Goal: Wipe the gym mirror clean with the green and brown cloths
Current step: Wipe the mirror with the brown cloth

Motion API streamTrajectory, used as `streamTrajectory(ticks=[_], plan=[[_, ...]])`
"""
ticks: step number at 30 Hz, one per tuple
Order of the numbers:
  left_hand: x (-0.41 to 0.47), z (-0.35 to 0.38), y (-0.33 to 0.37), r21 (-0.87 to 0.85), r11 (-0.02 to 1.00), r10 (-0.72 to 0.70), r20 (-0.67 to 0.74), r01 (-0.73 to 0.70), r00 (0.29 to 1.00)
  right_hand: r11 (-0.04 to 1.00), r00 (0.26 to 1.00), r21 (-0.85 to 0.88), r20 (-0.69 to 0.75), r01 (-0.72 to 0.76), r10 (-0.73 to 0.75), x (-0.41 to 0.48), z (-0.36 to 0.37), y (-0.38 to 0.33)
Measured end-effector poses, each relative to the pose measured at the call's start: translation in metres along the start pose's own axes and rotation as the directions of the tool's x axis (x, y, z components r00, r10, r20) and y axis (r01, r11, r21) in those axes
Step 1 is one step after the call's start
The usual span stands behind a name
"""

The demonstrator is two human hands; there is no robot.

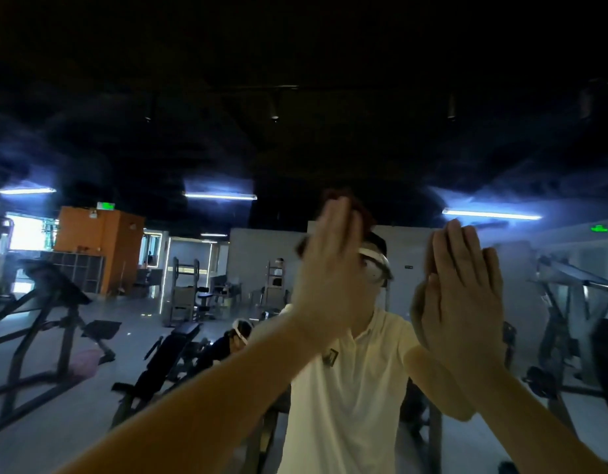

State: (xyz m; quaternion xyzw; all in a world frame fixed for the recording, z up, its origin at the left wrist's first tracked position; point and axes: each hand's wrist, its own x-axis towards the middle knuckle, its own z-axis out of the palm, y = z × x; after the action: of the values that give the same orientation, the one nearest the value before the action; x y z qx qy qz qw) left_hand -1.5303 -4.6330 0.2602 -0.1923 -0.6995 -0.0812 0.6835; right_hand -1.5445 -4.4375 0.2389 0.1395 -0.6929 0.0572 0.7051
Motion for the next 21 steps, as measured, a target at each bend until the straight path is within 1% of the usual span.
streamTrajectory(ticks=[2, 4, 5, 6, 7, 8, 9, 10, 12, 14, 15, 17, 18, 19, 21], plan=[[-0.006, 0.017, 0.036, -0.022, 0.986, 0.165, 0.104, -0.163, 0.981, 0.998, 0.999, 0.03, 0.01, 0.049, -0.049, -0.002, -0.003, 0.007], [-0.015, 0.019, 0.042, 0.012, 0.94, 0.334, 0.195, -0.342, 0.922, 0.995, 0.996, 0.033, 0.018, 0.09, -0.091, -0.005, -0.009, 0.012], [-0.017, 0.014, 0.035, 0.034, 0.91, 0.398, 0.21, -0.414, 0.893, 0.995, 0.995, 0.03, 0.03, 0.095, -0.096, -0.006, -0.013, 0.011], [-0.018, 0.004, 0.024, 0.061, 0.889, 0.434, 0.197, -0.453, 0.879, 0.996, 0.995, 0.028, 0.048, 0.085, -0.087, -0.007, -0.016, 0.01], [-0.019, -0.008, 0.009, 0.091, 0.889, 0.43, 0.173, -0.449, 0.886, 0.998, 0.996, 0.025, 0.065, 0.06, -0.062, -0.007, -0.018, 0.007], [-0.021, -0.019, -0.011, 0.119, 0.908, 0.382, 0.156, -0.401, 0.911, 0.999, 0.997, 0.021, 0.076, 0.033, -0.034, -0.009, -0.019, 0.003], [-0.022, -0.031, -0.034, 0.132, 0.938, 0.301, 0.15, -0.321, 0.942, 1.0, 0.996, 0.019, 0.086, 0.012, -0.014, -0.012, -0.017, 0.0], [-0.025, -0.043, -0.061, 0.141, 0.964, 0.202, 0.157, -0.224, 0.967, 1.0, 0.996, 0.019, 0.093, 0.005, -0.007, -0.017, -0.014, -0.003], [-0.036, -0.07, -0.118, 0.182, 0.983, -0.01, 0.16, -0.02, 0.987, 1.0, 0.994, 0.014, 0.105, 0.018, -0.02, -0.031, -0.006, -0.01], [-0.054, -0.091, -0.161, 0.211, 0.962, -0.197, 0.104, 0.172, 0.975, 1.0, 0.995, 0.013, 0.094, 0.023, -0.025, -0.044, 0.0, -0.014], [-0.062, -0.098, -0.17, 0.197, 0.941, -0.292, 0.058, 0.276, 0.955, 1.0, 0.996, 0.013, 0.087, 0.024, -0.025, -0.048, 0.002, -0.015], [-0.074, -0.095, -0.158, 0.133, 0.875, -0.467, -0.025, 0.466, 0.884, 1.0, 0.996, 0.01, 0.092, 0.016, -0.017, -0.05, 0.001, -0.019], [-0.077, -0.086, -0.14, 0.105, 0.858, -0.502, -0.043, 0.503, 0.864, 1.0, 0.995, 0.014, 0.1, 0.014, -0.016, -0.049, 0.001, -0.02], [-0.078, -0.074, -0.117, 0.093, 0.869, -0.484, -0.05, 0.487, 0.874, 1.0, 0.994, 0.025, 0.105, 0.015, -0.018, -0.049, -0.001, -0.02], [-0.082, -0.044, -0.067, 0.071, 0.922, -0.38, -0.02, 0.38, 0.925, 0.998, 0.994, 0.055, 0.101, 0.023, -0.028, -0.049, -0.004, -0.019]])
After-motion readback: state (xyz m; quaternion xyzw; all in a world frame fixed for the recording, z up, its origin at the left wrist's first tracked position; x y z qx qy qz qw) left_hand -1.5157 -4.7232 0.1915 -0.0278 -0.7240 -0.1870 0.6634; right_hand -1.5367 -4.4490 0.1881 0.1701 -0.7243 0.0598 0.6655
